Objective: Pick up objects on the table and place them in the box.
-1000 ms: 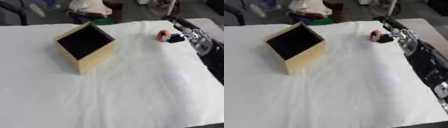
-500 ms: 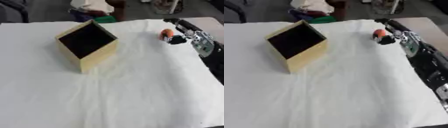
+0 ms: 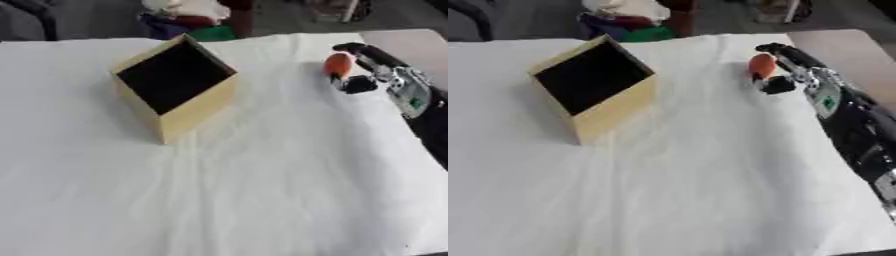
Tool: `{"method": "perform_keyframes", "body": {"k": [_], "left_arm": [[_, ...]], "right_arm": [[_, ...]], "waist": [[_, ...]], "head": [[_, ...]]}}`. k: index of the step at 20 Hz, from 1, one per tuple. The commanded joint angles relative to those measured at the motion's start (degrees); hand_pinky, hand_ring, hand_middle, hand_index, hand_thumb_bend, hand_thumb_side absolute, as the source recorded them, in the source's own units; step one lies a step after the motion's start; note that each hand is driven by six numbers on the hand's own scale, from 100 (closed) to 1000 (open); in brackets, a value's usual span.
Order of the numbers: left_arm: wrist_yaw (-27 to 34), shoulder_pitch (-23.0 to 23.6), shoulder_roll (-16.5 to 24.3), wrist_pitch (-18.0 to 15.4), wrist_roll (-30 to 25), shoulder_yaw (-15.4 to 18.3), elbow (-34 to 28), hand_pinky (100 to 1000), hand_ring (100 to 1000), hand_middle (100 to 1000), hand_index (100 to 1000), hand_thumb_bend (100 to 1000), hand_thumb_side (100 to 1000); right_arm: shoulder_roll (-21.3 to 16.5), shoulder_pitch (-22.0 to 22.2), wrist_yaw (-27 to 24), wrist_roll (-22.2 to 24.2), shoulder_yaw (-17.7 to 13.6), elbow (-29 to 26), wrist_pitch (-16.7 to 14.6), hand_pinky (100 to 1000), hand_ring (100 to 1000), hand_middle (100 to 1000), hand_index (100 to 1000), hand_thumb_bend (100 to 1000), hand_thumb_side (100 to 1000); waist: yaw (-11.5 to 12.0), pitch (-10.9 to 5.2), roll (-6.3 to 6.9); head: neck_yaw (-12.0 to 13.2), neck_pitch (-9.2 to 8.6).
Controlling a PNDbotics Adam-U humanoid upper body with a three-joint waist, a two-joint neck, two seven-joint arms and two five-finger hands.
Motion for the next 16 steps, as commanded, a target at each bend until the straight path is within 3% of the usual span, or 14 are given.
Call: {"method": "perform_keyframes", "body": {"k": [1,10,16], "left_arm": [[-0.3,-0.8,0.3,0.0,0.2,0.1,-0.8,743,647,641,922,100,704],[-0.2,-0.8,0.2,0.0,0.2,0.1,-0.8,743,647,641,923,100,705],[-0.2,-0.8,0.1,0.0,0.2,0.1,-0.8,743,644,640,923,100,707]], "right_arm": [[-3.1,-0.3,0.9,-0.6,-0.8,0.3,0.5,1000,1000,926,963,100,266],[-3.1,0.3,2.7,-2.6,-1.0,1.2,1.5,1000,1000,909,911,100,208],[-3.0,0.4,3.9,-5.4,-1.0,1.3,2.1,1000,1000,859,757,100,205]], "waist": [[0.1,-0.73,0.00],[0.2,-0.45,0.07],[0.3,-0.41,0.09]], "head": [[-0.2,-0.67],[-0.4,-0.84],[-0.5,-0.98]]}}
